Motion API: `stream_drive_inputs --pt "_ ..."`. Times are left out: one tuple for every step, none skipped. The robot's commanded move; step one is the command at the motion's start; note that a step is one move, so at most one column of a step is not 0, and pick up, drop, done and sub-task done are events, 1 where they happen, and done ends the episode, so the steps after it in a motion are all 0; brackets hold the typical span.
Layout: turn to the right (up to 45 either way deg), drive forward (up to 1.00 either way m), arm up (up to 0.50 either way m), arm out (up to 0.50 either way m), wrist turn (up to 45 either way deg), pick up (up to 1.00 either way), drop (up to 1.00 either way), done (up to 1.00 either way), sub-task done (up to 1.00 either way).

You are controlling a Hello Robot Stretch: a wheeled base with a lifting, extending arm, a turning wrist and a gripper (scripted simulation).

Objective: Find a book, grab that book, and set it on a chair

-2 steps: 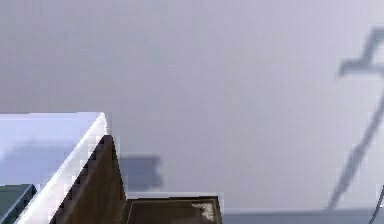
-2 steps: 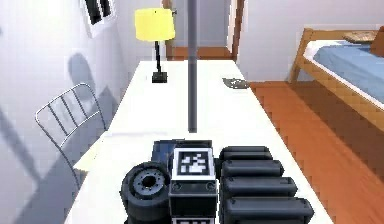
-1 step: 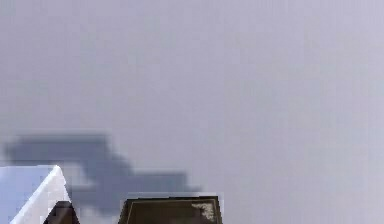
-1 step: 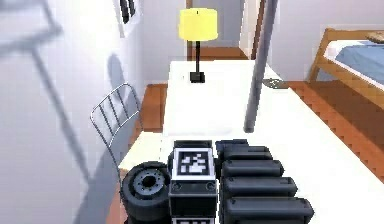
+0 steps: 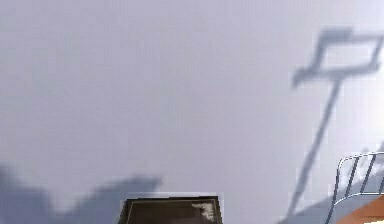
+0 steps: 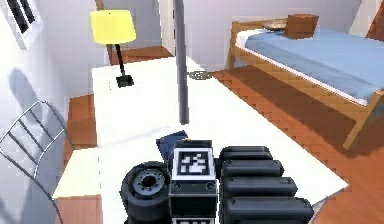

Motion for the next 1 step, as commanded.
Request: stream_drive_inputs --pt "0.0 0.30 0.00 0.00 0.0 0.00 0.00 0.00 0.00"
